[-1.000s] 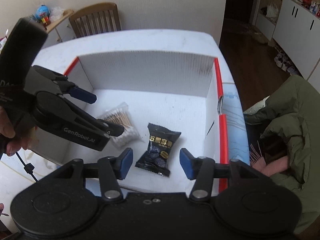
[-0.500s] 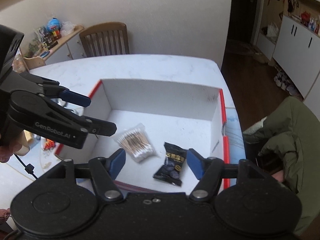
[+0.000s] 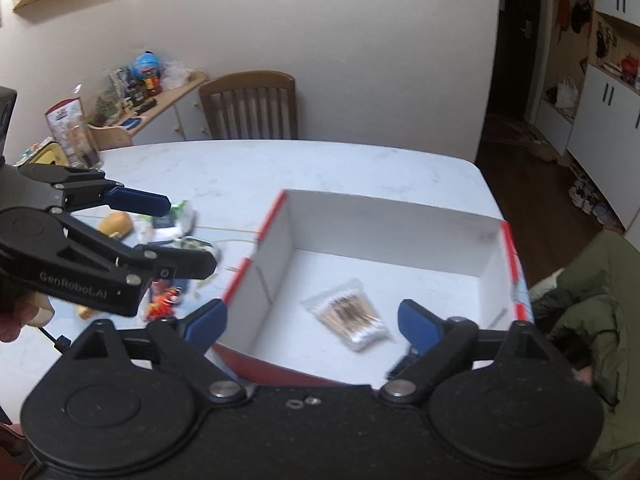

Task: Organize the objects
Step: 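Withdraw both tools from the box back over the table items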

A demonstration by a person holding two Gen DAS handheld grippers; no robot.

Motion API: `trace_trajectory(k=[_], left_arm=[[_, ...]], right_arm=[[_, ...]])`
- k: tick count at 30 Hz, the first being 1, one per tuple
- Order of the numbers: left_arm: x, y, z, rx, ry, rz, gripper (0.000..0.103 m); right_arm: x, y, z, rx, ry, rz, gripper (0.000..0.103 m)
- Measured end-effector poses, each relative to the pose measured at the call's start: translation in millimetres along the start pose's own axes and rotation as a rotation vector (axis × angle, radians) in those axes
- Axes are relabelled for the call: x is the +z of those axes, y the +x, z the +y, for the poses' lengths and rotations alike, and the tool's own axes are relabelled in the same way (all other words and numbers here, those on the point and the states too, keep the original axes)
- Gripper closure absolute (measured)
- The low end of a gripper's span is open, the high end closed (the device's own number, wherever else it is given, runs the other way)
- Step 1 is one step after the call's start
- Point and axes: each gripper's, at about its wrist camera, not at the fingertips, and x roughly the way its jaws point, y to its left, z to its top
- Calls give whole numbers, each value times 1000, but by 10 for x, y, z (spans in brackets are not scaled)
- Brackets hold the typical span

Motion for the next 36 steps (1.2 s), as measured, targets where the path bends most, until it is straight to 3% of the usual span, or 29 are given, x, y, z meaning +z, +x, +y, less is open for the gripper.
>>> trace_trajectory(k=[6,14,18,20,27,36], left_arm=[[-300,-302,239,46,-2,-31,16],[-750,-535,682,85,-62,-9,15],[-956,-598,917,121,-104,3,3],[-1068,-624,1042,141,-132,7,3],[-1374,-625,1523,244,-285,48,2],[-1639,-410,1911,364,-384,167,1]], right_arm=[[37,63,386,26,-31,-15,2],[45,304,886,45,-55,10,2],[38,446,1115,57,-69,30,2],[27,511,1212,63,-77,39,2],[-20,746,1494,76,-113,76,2],[-99,999,1680,83,-175,123,2]])
